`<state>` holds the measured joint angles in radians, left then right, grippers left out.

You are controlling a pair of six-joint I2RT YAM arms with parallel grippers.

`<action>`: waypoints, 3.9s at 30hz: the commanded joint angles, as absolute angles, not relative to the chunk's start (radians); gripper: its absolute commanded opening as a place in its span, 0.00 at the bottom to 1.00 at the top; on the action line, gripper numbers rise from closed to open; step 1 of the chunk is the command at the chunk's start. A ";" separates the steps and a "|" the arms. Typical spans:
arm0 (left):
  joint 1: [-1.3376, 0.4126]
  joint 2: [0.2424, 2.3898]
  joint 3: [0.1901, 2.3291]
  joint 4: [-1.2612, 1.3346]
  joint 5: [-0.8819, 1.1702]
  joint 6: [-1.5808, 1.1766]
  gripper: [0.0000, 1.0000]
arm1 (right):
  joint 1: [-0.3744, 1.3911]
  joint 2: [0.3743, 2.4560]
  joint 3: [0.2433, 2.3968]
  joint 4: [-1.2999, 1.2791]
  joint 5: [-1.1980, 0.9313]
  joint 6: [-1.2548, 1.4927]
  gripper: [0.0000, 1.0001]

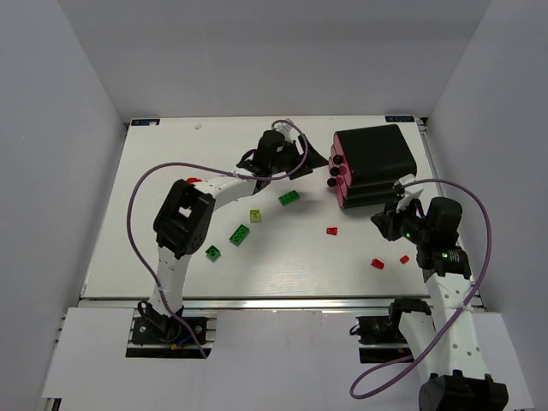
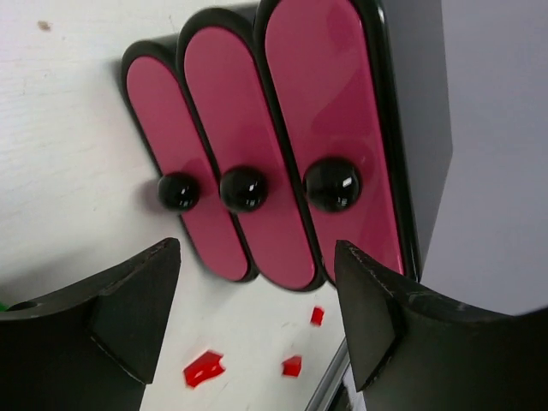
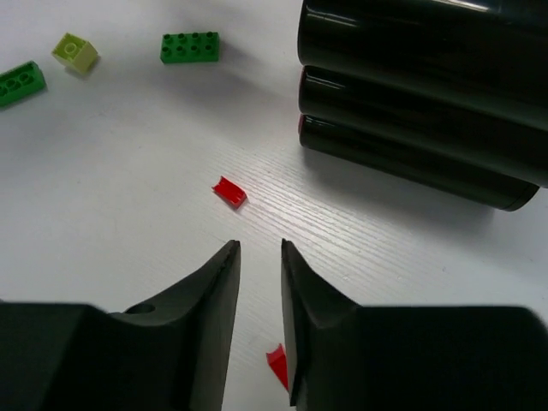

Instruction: Sort the legos into containers by color

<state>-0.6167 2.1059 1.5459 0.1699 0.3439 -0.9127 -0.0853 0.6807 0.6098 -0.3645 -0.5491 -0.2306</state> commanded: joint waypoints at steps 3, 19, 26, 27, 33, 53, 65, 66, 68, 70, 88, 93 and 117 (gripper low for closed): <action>-0.632 2.115 1.608 0.301 0.298 -1.041 0.81 | -0.089 0.695 0.658 -0.364 -0.584 -0.232 0.45; -0.641 2.290 1.720 0.465 0.388 -1.170 0.60 | -0.087 0.684 0.649 -0.367 -0.617 -0.255 0.37; -0.650 2.312 1.756 0.468 0.406 -1.177 0.60 | -0.086 0.686 0.647 -0.367 -0.618 -0.256 0.37; -0.650 2.318 1.755 0.475 0.410 -1.181 0.60 | -0.086 0.686 0.647 -0.367 -0.618 -0.256 0.37; -0.650 2.342 1.761 0.515 0.431 -1.221 0.58 | -0.086 0.690 0.646 -0.367 -0.618 -0.256 0.37; -0.640 2.272 1.657 0.548 0.425 -1.239 0.28 | -0.086 0.692 0.641 -0.367 -0.614 -0.259 0.37; -0.574 2.115 1.460 0.555 0.422 -1.189 0.28 | -0.086 0.701 0.637 -0.364 -0.617 -0.262 0.37; -0.565 2.112 1.454 0.557 0.422 -1.187 0.28 | -0.089 0.703 0.637 -0.364 -0.617 -0.262 0.37; -0.565 2.105 1.444 0.555 0.426 -1.186 0.30 | -0.087 0.704 0.635 -0.364 -0.620 -0.265 0.37; -0.555 2.103 1.443 0.555 0.429 -1.186 0.33 | -0.089 0.706 0.635 -0.365 -0.623 -0.267 0.38; -0.503 1.981 1.394 0.391 0.413 -1.077 0.74 | -0.086 0.718 0.638 -0.417 -0.718 -0.342 0.69; -0.463 1.797 1.345 0.138 0.336 -0.877 0.73 | -0.081 0.700 0.617 -0.501 -0.899 -0.538 0.77; -0.465 0.916 0.733 -0.316 -0.279 -0.173 0.87 | -0.035 0.864 0.686 -0.773 -0.558 -0.992 0.82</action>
<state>-0.4557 0.9802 0.7349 -0.3386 -0.2504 -0.2298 -0.0372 0.8371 0.6395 -0.6949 -0.6559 -0.8986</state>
